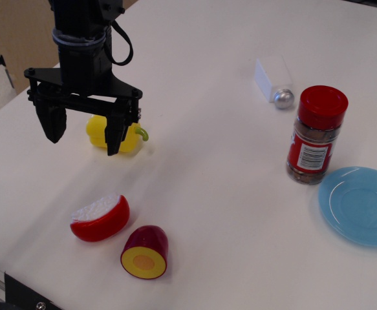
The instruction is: Put sushi on plate
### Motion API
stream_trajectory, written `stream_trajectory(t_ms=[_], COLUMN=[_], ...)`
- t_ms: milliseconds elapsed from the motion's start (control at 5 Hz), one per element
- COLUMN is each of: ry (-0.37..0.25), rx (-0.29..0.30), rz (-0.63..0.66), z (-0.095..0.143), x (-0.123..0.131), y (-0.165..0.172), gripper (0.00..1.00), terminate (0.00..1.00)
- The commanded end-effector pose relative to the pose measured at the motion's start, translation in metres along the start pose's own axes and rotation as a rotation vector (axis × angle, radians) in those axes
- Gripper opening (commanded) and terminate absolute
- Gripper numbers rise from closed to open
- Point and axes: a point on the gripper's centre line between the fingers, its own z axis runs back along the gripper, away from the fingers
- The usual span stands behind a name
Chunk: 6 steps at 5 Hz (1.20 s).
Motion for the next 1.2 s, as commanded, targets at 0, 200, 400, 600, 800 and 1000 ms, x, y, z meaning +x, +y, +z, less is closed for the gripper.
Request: stream_trajectory(t_ms=[0,200,400,600,800,1000], ry=[0.0,-0.059,-0.074,-0.048,-0.032,-0.059], rx=[0.0,0.035,0.001,0.016,0.027,-0.009], rz=[0.0,-0.145,-0.228,-0.338,-0.458,-0.59], z=[0.0,0.002,0.001,-0.024,-0.043,-0.055], x=[0.0,-0.023,-0.038,-0.043,-0.034,-0.03], y=[0.0,-0.005,-0.002,-0.003,-0.006,-0.009], gripper=[1.0,1.0,1.0,1.0,1.0,1.0], terminate=[0.0,0.0,0.0,0.0,0.0,0.0])
